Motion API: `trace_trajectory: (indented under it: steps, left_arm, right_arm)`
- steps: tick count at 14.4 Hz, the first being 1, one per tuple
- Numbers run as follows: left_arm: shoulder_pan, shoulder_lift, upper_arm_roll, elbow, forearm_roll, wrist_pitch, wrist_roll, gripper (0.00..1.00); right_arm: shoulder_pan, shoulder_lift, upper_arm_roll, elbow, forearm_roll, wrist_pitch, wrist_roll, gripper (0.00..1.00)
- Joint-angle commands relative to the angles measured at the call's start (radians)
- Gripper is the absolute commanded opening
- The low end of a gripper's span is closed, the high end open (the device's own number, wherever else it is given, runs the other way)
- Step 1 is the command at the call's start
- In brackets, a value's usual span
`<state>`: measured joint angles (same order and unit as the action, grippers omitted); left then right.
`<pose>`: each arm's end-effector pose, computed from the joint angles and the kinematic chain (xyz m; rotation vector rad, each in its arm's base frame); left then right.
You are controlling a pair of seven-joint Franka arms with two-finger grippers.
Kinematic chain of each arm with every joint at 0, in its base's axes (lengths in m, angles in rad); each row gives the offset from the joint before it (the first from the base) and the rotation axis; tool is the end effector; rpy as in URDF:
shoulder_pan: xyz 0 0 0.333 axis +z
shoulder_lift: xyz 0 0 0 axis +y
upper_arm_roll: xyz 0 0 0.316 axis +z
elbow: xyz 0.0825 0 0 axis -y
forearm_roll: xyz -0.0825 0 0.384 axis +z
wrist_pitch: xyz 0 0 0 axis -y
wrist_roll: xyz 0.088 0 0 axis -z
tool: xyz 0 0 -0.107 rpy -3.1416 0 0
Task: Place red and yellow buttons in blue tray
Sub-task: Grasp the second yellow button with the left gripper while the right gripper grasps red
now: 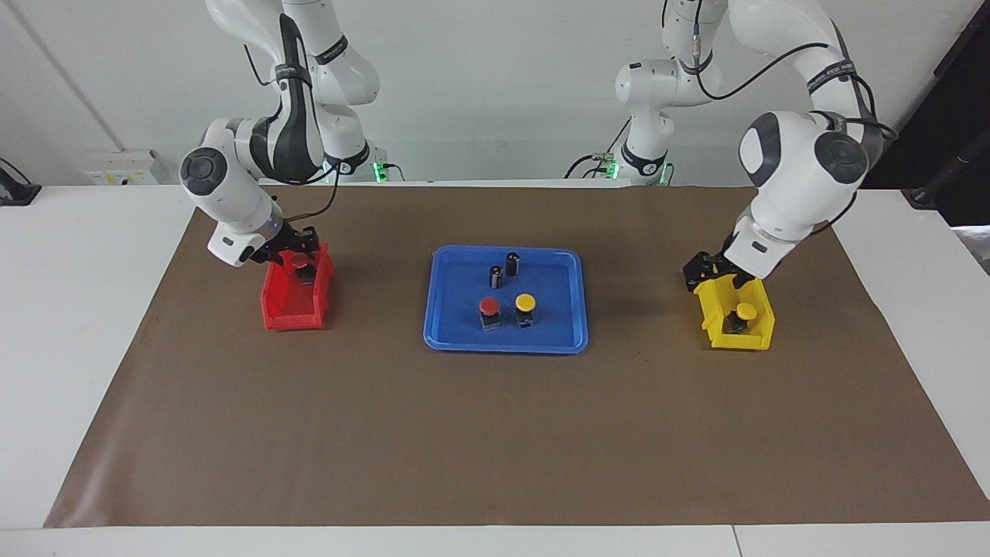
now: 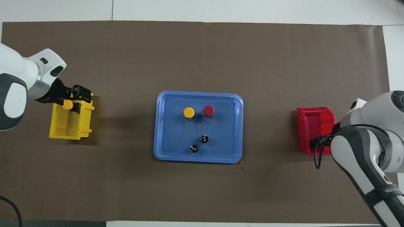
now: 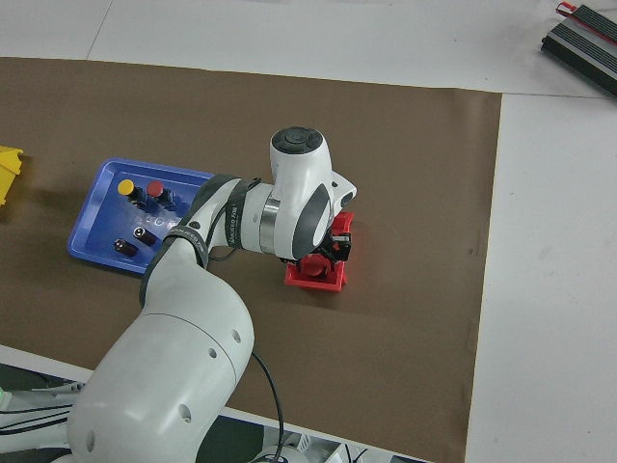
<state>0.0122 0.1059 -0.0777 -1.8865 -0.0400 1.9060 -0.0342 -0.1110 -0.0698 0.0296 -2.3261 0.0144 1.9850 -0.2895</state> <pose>0.5767 -0.0396 0.4427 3.0974 -0.0254 -0.1368 0.4644 -0.0370 0.3481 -3.0394 -0.3052 0.4069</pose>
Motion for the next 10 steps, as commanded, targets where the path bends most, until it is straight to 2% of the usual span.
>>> trace_trajectory:
  steps: [1,2,3,6,10]
  left_arm:
    - [0.045,-0.005,-0.014,-0.045,0.045,0.06,0.025,0.96]
    - [0.055,-0.011,-0.014,-0.069,0.054,0.092,0.034,0.79]
    - [0.055,-0.015,-0.014,-0.091,0.054,0.117,0.048,0.72]
    - [0.061,-0.012,-0.014,-0.131,0.054,0.166,0.051,0.72]
    - [0.088,0.026,-0.014,-0.171,0.054,0.268,0.05,0.65]
  right_arm:
    - [-0.026,-0.03,0.007,-0.033,0.009,0.021,-0.037,0.6]
    - [-0.024,-0.03,0.009,-0.033,0.009,0.021,-0.037,0.58]
    - [-0.024,-0.03,0.009,-0.033,0.009,0.023,-0.036,0.56]
    - [-0.024,-0.03,0.009,-0.038,0.009,0.032,-0.036,0.49]
    - [-0.015,-0.028,0.009,-0.032,0.009,0.034,-0.031,0.29]
